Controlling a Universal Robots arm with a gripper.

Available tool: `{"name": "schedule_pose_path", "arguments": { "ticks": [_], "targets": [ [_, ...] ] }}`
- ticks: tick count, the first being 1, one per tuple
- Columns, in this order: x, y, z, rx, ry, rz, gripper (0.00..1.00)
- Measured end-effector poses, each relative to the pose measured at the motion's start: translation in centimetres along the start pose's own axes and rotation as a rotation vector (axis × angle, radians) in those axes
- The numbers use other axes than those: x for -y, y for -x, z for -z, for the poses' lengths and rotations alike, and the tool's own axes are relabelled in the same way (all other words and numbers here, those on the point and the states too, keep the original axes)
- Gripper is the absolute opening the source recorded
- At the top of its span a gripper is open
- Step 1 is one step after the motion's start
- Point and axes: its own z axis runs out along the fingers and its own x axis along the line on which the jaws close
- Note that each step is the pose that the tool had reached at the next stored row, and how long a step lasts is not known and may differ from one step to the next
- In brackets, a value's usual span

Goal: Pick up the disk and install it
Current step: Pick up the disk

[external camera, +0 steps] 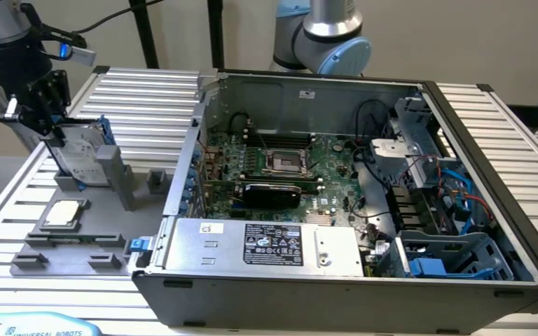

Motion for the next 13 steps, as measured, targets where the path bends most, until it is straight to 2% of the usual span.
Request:
{"name": "schedule_pose_path", "arguments": {
  "ticks": [1,2,9,11,13],
  "targets": [
    [0.0,0.0,0.0,0.0001,-0.0001,0.0,0.35],
    [0.0,0.0,-0.01,0.0001,-0.0002,0.0,0.33],
    [0.01,-0.5,0.0,0.0014,0.0001,0.0,0.33],
    [0.02,-0.8,-0.01,0.004,0.0001,0.0,0.33],
    [0.03,-1.0,0.0,0.0108,0.0004,0.0,0.33]
  ]
}}
